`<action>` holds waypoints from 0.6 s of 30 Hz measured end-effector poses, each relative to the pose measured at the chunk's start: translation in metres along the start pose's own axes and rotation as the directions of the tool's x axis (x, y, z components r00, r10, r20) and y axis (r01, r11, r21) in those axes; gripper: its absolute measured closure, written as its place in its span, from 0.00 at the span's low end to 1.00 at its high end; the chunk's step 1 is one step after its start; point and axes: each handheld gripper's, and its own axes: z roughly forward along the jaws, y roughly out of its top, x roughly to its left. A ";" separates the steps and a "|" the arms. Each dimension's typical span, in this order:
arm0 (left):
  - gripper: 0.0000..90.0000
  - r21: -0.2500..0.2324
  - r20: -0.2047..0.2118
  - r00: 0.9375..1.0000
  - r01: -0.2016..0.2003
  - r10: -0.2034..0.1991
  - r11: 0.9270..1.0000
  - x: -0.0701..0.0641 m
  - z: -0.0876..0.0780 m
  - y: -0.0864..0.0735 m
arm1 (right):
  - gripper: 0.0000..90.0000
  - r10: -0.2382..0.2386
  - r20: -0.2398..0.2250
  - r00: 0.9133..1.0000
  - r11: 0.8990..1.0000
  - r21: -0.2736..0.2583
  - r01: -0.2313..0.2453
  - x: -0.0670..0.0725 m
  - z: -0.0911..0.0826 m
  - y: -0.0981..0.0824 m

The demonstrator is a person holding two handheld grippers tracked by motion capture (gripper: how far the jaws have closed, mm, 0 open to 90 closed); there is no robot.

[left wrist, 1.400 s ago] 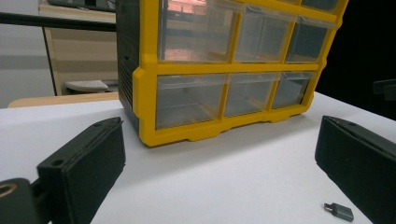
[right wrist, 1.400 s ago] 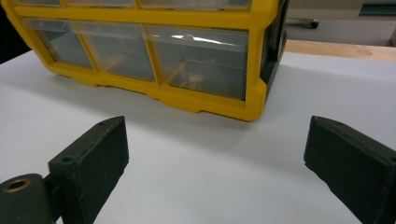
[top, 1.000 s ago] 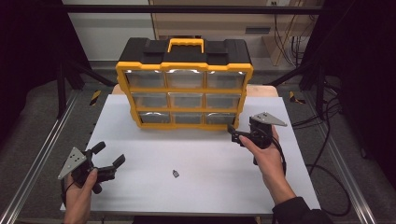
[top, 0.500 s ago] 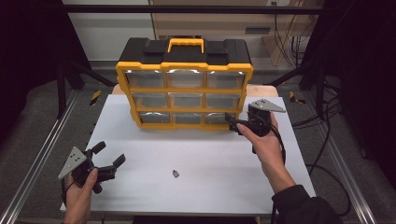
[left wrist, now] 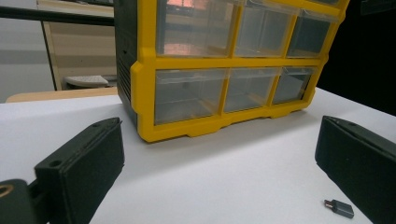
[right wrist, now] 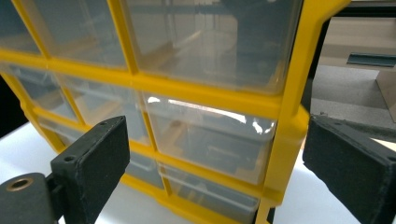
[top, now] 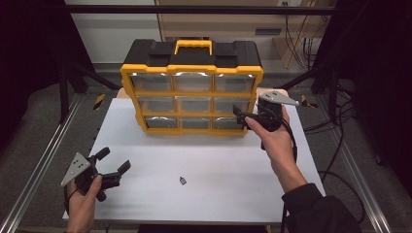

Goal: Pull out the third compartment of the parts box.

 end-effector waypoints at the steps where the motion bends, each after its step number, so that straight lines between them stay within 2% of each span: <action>1: 0.01 -0.002 0.000 1.000 0.003 -0.003 1.000 0.000 0.000 0.000 | 0.09 0.005 -0.001 1.000 1.000 -0.005 -0.005 0.000 0.000 0.002; 9: 0.01 0.001 0.001 1.000 -0.001 0.001 1.000 -0.001 0.001 0.000 | 0.09 0.000 0.015 1.000 1.000 -0.029 0.000 0.000 0.001 0.017; 10: 0.01 0.002 0.000 1.000 -0.001 0.001 1.000 0.000 0.001 0.000 | 0.09 -0.009 0.021 1.000 0.999 -0.032 0.010 0.000 0.000 0.019; 11: 0.01 0.001 -0.003 1.000 -0.001 0.001 1.000 0.000 0.000 0.000 | 0.09 -0.040 0.039 0.998 0.998 -0.050 0.042 0.002 -0.002 0.024; 12: 0.01 -0.001 -0.004 1.000 0.000 0.000 1.000 0.000 0.000 0.000 | 0.09 -0.040 0.039 0.998 0.998 -0.050 0.042 0.002 -0.002 0.024; 13: 0.01 -0.001 -0.004 1.000 0.001 -0.001 1.000 0.000 0.000 0.000 | 0.10 -0.072 0.071 0.995 0.995 -0.063 0.076 0.003 -0.004 0.028; 14: 0.01 -0.001 -0.005 1.000 0.000 0.000 1.000 0.000 0.000 0.000 | 0.11 -0.090 0.083 0.993 0.993 -0.069 0.095 0.003 -0.005 0.030; 16: 0.01 0.000 -0.006 1.000 0.000 0.000 1.000 0.000 0.000 0.000 | 0.11 -0.099 0.092 0.991 0.991 -0.077 0.106 0.004 -0.006 0.031; 17: 0.01 -0.001 -0.006 1.000 0.000 0.000 1.000 0.000 0.000 0.000 | 0.12 -0.123 0.117 0.985 0.988 -0.083 0.133 0.004 -0.008 0.034; 18: 0.01 0.000 -0.008 1.000 -0.001 0.001 1.000 0.000 0.000 0.000 | 0.12 -0.123 0.117 0.985 0.988 -0.083 0.133 0.004 -0.008 0.034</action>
